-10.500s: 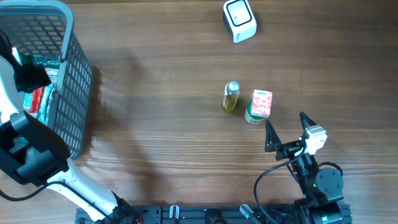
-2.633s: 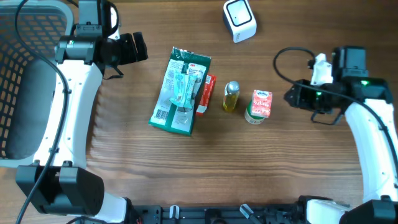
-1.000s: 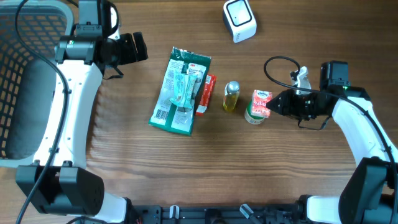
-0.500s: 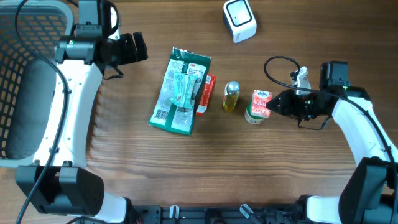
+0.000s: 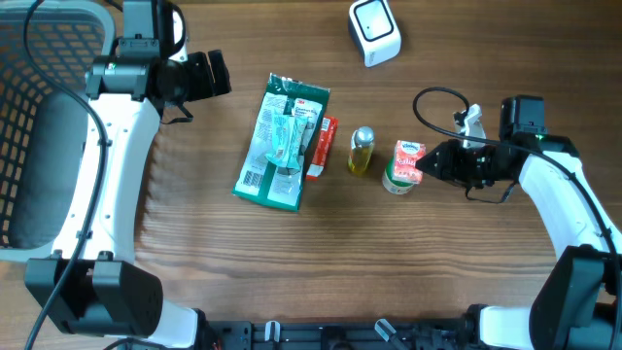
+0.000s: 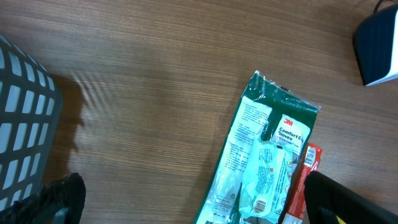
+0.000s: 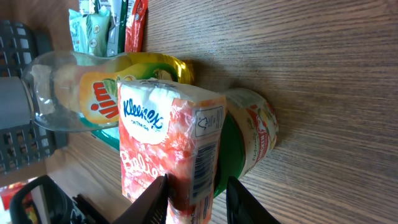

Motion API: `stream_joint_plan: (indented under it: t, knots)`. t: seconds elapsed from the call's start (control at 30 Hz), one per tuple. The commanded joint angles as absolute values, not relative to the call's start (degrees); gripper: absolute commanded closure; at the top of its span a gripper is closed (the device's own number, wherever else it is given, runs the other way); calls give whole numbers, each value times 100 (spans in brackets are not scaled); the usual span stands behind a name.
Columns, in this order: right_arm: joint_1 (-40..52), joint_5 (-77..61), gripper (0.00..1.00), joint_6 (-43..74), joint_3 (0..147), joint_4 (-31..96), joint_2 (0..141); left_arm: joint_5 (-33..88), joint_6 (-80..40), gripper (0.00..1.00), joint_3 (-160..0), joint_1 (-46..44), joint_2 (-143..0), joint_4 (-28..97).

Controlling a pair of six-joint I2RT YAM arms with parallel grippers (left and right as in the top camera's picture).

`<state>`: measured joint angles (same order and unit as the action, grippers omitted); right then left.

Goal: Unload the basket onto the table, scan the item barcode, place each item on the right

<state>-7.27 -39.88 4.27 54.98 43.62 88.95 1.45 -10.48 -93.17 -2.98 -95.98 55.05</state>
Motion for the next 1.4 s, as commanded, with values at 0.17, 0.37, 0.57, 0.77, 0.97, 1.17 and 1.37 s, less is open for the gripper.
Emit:
stream_joint_plan:
  t: [0.17, 0.37, 0.57, 0.77, 0.97, 1.17, 1.37]
  knots:
    - [-609, -4099, 68, 493, 5461, 4372, 8969, 193, -982, 0, -9321, -272, -9636, 5492]
    - [-434, -3717, 69, 633, 5461, 4342, 8969, 191, -982, 0, -9321, -272, -9636, 5492]
    - [-434, -3667, 71, 644, 5461, 4353, 8969, 193, -982, 0, -9321, -272, -9636, 5492]
    - [-434, -3645, 96, 604, 5461, 4333, 8969, 191, -982, 0, -9321, -272, -9636, 5492]
    - [-434, -3645, 96, 598, 6086, 4770, 8674, 193, -982, 0, -9321, -272, -9636, 5492]
    - [-161, -3030, 96, 408, 6685, 5389, 7867, 191, -982, 0, -9321, -272, -9636, 5492]
    - [1431, -1540, 96, 399, 6685, 5459, 7502, 193, -982, 0, -9321, -272, -9636, 5492]
